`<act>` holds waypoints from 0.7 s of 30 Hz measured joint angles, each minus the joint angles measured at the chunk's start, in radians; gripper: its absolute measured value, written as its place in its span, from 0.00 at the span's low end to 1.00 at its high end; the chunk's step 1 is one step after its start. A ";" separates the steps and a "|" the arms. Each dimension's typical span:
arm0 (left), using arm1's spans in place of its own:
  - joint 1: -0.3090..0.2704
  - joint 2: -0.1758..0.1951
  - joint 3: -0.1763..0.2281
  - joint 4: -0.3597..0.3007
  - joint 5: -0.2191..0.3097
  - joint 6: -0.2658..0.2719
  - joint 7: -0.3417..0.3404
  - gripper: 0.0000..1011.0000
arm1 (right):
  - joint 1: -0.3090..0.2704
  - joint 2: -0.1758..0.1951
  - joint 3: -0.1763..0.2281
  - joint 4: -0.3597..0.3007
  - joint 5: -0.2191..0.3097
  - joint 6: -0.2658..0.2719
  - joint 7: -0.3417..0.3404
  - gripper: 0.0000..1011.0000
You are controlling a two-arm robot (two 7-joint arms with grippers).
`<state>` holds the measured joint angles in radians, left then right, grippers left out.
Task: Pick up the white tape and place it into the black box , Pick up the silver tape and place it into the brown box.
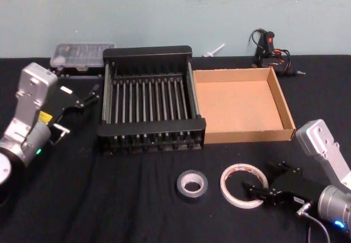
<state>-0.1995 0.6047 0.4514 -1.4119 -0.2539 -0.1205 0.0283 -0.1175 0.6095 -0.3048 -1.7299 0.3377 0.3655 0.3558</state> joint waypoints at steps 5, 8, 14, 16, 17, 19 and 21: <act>0.000 0.000 0.000 0.000 0.000 0.000 0.000 0.99 | 0.000 0.001 0.000 0.000 0.001 0.000 0.000 0.76; 0.000 0.000 0.000 0.000 0.000 0.000 0.000 0.99 | 0.000 0.001 0.000 0.000 0.001 0.000 0.000 0.67; 0.000 0.000 0.000 0.000 0.000 0.000 0.000 0.99 | 0.000 0.001 0.000 0.000 0.001 -0.001 -0.001 0.47; 0.000 0.000 0.000 0.000 0.000 0.000 0.000 0.99 | 0.000 0.001 0.000 0.000 0.001 -0.001 -0.001 0.38; 0.000 0.000 0.000 0.000 0.000 0.000 0.000 0.99 | 0.000 0.001 0.000 0.000 0.001 -0.001 -0.001 0.38; 0.000 0.000 0.000 0.000 0.000 0.000 0.000 0.99 | 0.000 0.001 0.000 0.000 0.002 -0.001 -0.001 0.33; 0.000 0.000 0.000 0.000 0.000 0.000 0.000 0.99 | 0.000 0.001 0.000 0.000 0.002 -0.001 -0.001 0.24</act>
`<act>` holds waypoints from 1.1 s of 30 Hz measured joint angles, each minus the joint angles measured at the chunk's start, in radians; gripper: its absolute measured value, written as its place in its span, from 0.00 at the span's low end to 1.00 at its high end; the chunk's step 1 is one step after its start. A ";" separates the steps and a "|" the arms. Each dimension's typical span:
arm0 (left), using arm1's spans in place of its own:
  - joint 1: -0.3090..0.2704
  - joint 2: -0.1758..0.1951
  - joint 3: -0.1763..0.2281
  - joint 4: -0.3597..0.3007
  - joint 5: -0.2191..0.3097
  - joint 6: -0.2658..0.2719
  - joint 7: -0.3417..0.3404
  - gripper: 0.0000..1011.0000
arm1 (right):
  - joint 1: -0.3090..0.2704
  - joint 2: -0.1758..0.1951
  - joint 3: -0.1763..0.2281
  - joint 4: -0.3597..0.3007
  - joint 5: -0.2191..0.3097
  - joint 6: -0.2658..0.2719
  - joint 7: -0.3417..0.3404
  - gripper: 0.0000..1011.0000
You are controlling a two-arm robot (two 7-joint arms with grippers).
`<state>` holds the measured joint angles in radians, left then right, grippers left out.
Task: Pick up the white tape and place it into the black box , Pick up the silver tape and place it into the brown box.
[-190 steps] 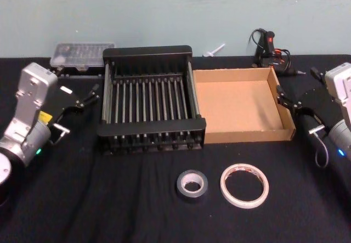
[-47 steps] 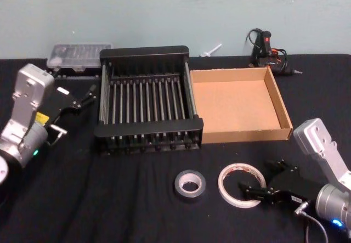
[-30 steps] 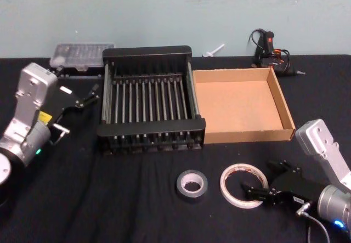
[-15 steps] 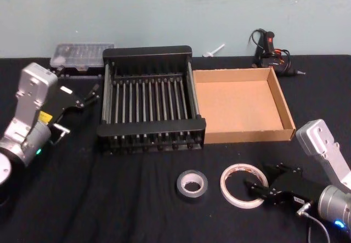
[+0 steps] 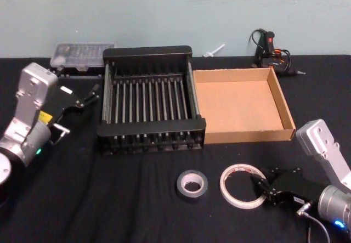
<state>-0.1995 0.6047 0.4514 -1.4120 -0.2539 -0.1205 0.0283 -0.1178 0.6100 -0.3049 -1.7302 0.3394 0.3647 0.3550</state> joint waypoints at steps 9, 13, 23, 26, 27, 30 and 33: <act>0.000 0.000 0.000 0.000 0.000 0.000 0.000 0.99 | 0.000 0.000 0.000 0.000 0.000 0.000 0.000 0.10; 0.000 0.000 0.000 0.000 0.000 0.000 0.000 0.99 | 0.000 0.000 0.001 0.000 0.000 -0.001 0.001 0.10; 0.000 0.000 0.000 0.000 0.000 0.000 0.000 0.99 | -0.007 0.005 0.028 -0.017 0.011 -0.039 0.016 0.10; 0.000 0.000 0.000 0.000 0.000 0.000 0.000 0.99 | -0.008 0.009 0.038 -0.028 0.012 -0.047 0.016 0.10; 0.000 0.000 0.000 0.000 0.000 0.000 0.000 0.99 | -0.009 0.011 0.041 -0.031 0.012 -0.049 0.015 0.10; 0.000 0.000 0.000 0.000 0.000 0.000 0.000 0.99 | -0.009 0.016 0.056 -0.045 0.013 -0.060 0.014 0.10; 0.000 0.000 0.000 0.000 0.000 0.000 0.000 0.99 | -0.008 0.020 0.066 -0.052 0.013 -0.070 0.011 0.10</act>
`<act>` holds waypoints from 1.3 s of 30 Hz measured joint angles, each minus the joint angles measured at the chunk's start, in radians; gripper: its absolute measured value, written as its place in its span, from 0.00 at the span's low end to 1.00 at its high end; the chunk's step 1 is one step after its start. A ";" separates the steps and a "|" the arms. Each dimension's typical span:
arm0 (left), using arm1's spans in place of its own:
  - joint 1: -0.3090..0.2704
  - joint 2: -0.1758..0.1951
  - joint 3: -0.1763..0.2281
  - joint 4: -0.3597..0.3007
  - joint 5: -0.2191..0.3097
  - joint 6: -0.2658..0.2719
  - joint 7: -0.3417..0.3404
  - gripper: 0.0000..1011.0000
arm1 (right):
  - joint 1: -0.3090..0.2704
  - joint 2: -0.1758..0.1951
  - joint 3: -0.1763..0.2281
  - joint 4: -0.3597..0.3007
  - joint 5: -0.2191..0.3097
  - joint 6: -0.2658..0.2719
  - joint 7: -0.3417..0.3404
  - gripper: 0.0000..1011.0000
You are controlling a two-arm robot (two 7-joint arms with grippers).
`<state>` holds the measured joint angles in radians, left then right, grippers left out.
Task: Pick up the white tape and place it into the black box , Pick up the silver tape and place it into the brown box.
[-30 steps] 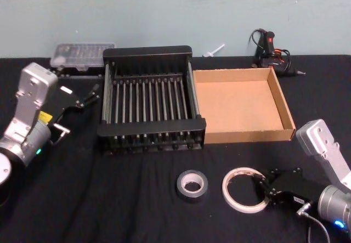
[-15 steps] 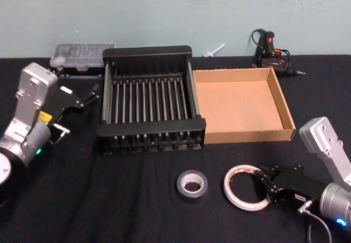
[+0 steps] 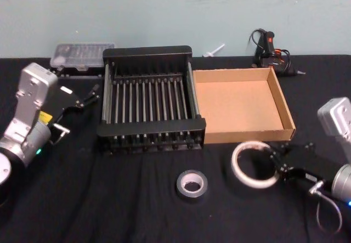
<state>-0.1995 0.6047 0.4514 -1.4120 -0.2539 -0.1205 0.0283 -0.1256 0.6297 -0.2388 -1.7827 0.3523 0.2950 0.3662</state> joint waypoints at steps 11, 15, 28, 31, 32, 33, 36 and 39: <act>0.000 0.000 0.000 0.000 0.000 0.000 0.000 0.99 | 0.069 -0.011 0.029 0.006 -0.038 -0.041 -0.016 0.10; 0.000 0.000 0.000 0.000 0.000 0.000 0.000 0.99 | 0.104 -0.023 0.031 0.028 -0.053 -0.042 -0.019 0.10; 0.000 0.000 0.000 0.000 0.000 0.000 0.000 0.99 | 0.266 -0.081 -0.005 0.135 -0.110 -0.059 -0.005 0.10; 0.000 0.000 0.000 0.000 0.000 0.000 0.000 0.99 | 0.316 -0.101 -0.025 0.171 -0.127 -0.070 0.004 0.10; 0.000 0.000 0.000 0.000 0.000 0.000 0.000 0.99 | 0.341 -0.113 -0.035 0.191 -0.135 -0.078 0.008 0.10; 0.000 0.000 0.000 0.000 0.000 0.000 0.000 0.99 | 0.341 -0.113 -0.035 0.191 -0.135 -0.078 0.008 0.10; 0.000 0.000 0.000 0.000 0.000 0.000 0.000 0.99 | 0.399 -0.144 -0.062 0.240 -0.156 -0.098 0.019 0.10; 0.000 0.000 0.000 0.000 0.000 0.000 0.000 0.99 | 0.444 -0.172 -0.083 0.282 -0.173 -0.125 0.025 0.10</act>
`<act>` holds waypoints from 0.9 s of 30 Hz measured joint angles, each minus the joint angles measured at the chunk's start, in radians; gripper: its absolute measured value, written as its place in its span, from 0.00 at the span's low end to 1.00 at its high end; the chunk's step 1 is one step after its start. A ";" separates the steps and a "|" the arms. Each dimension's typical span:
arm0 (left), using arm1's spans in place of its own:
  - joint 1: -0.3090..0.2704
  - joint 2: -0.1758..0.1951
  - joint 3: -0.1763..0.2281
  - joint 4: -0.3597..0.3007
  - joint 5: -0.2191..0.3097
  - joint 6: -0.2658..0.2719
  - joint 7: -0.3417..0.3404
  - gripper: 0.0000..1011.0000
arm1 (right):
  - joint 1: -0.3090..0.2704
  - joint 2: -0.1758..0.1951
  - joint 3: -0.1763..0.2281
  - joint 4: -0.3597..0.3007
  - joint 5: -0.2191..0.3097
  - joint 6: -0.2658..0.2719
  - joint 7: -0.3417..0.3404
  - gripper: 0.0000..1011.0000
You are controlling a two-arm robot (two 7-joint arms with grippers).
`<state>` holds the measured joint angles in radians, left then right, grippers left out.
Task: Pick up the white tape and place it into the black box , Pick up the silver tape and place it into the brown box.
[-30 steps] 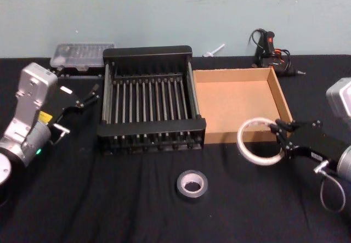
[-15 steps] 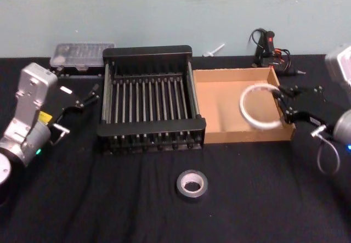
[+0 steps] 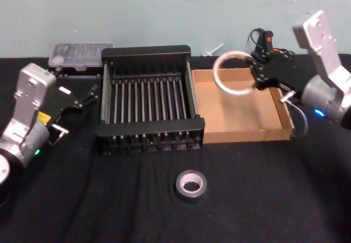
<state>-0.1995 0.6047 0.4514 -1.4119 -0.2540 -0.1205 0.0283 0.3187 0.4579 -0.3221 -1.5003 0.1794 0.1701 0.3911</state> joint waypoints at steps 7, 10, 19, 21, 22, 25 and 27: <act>0.000 0.000 0.000 0.000 0.000 0.000 0.000 0.99 | 0.104 -0.071 -0.054 0.116 -0.041 -0.104 0.019 0.10; 0.000 0.000 0.000 0.000 0.000 0.000 0.000 0.99 | 0.144 -0.101 -0.080 0.169 -0.058 -0.155 0.034 0.10; 0.000 0.000 0.000 0.000 0.000 0.000 0.000 0.99 | 0.229 -0.191 -0.141 0.325 -0.102 -0.290 0.050 0.10; 0.000 0.000 0.000 0.000 0.000 0.000 0.000 0.99 | 0.239 -0.205 -0.147 0.348 -0.105 -0.307 0.051 0.10; 0.000 0.000 0.000 0.000 0.000 0.000 0.000 0.99 | 0.248 -0.220 -0.153 0.371 -0.109 -0.322 0.052 0.10; 0.000 0.000 0.000 0.000 0.000 0.000 0.000 0.99 | 0.263 -0.244 -0.163 0.414 -0.115 -0.344 0.054 0.10; 0.000 0.000 0.000 0.000 0.000 0.000 0.000 0.99 | 0.268 -0.254 -0.167 0.431 -0.117 -0.351 0.055 0.10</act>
<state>-0.1996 0.6047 0.4514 -1.4120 -0.2539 -0.1205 0.0283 0.5870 0.2044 -0.4887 -1.0697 0.0621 -0.1806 0.4461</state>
